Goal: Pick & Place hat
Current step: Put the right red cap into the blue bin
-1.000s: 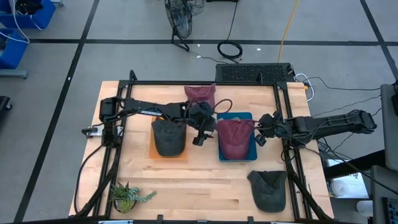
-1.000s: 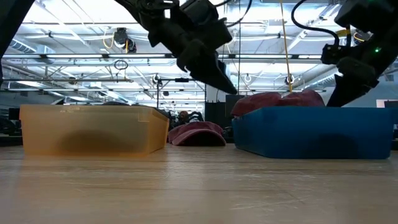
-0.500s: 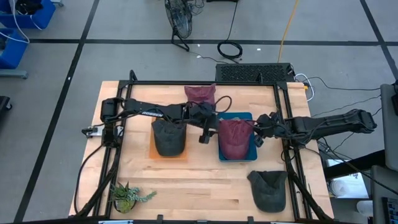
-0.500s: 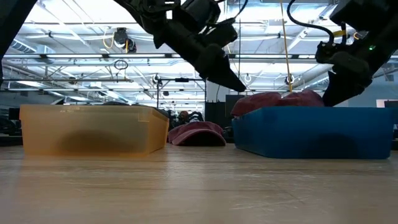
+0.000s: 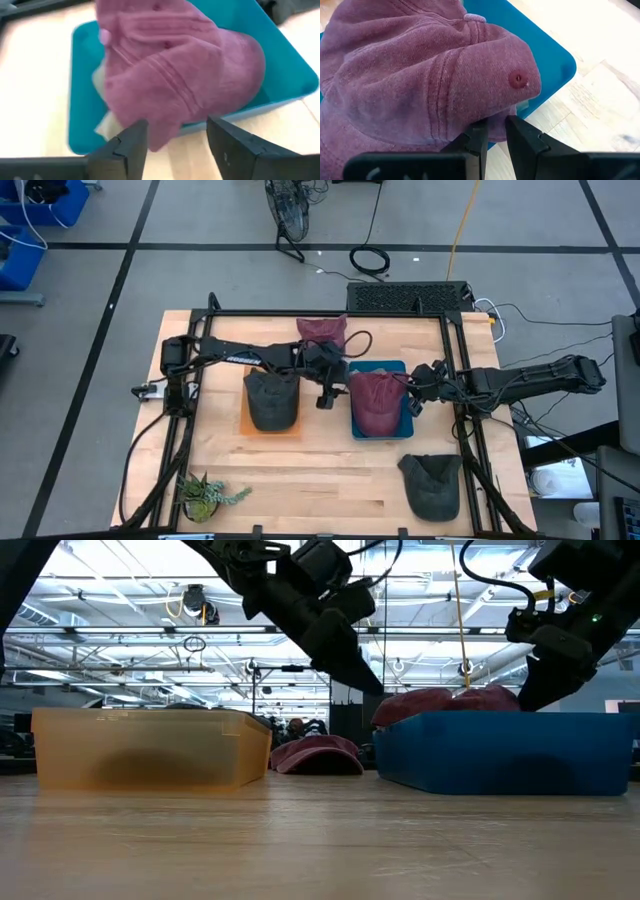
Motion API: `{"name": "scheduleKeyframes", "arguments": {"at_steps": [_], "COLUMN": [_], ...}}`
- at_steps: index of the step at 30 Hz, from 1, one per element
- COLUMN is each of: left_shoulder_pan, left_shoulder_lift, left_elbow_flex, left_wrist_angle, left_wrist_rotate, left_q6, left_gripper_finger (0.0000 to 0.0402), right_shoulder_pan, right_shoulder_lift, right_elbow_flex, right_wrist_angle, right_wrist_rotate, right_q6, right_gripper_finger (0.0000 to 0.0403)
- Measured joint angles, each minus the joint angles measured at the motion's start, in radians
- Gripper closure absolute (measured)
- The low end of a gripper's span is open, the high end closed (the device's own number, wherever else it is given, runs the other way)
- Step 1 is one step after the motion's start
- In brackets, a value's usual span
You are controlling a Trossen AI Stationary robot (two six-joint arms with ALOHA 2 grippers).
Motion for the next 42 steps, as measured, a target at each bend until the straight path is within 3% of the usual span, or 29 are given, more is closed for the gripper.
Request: {"name": "scheduleKeyframes", "arguments": {"at_steps": [14,21,26,31,42], "left_shoulder_pan": [0.009,0.009,0.015,0.03,0.03], "left_shoulder_lift": [0.039,0.069,0.106,0.138,0.14], "left_elbow_flex": [-0.001,0.001,-0.001,0.003,0.003], "left_wrist_angle": [0.093,0.097,0.114,0.156,0.157], "left_wrist_rotate": [0.037,0.037,0.028,0.032,0.012], "left_q6": [-0.056,-0.051,-0.026,-0.023,0.002], "left_gripper_finger": [0.0394,0.0377,0.0391,0.0396,0.0372], "right_shoulder_pan": [0.0,0.0,0.0,-0.019,-0.099], "right_shoulder_lift": [0.006,0.032,0.068,0.12,0.13], "right_elbow_flex": [0.0,0.0,0.0,-0.042,-0.09], "right_wrist_angle": [0.046,0.046,0.076,0.196,0.266], "right_wrist_rotate": [0.002,0.002,0.005,-0.007,-0.133], "right_q6": [0.0,0.001,-0.009,-0.048,-0.078], "right_gripper_finger": [0.0344,0.0344,0.0344,0.0344,0.0344]}}
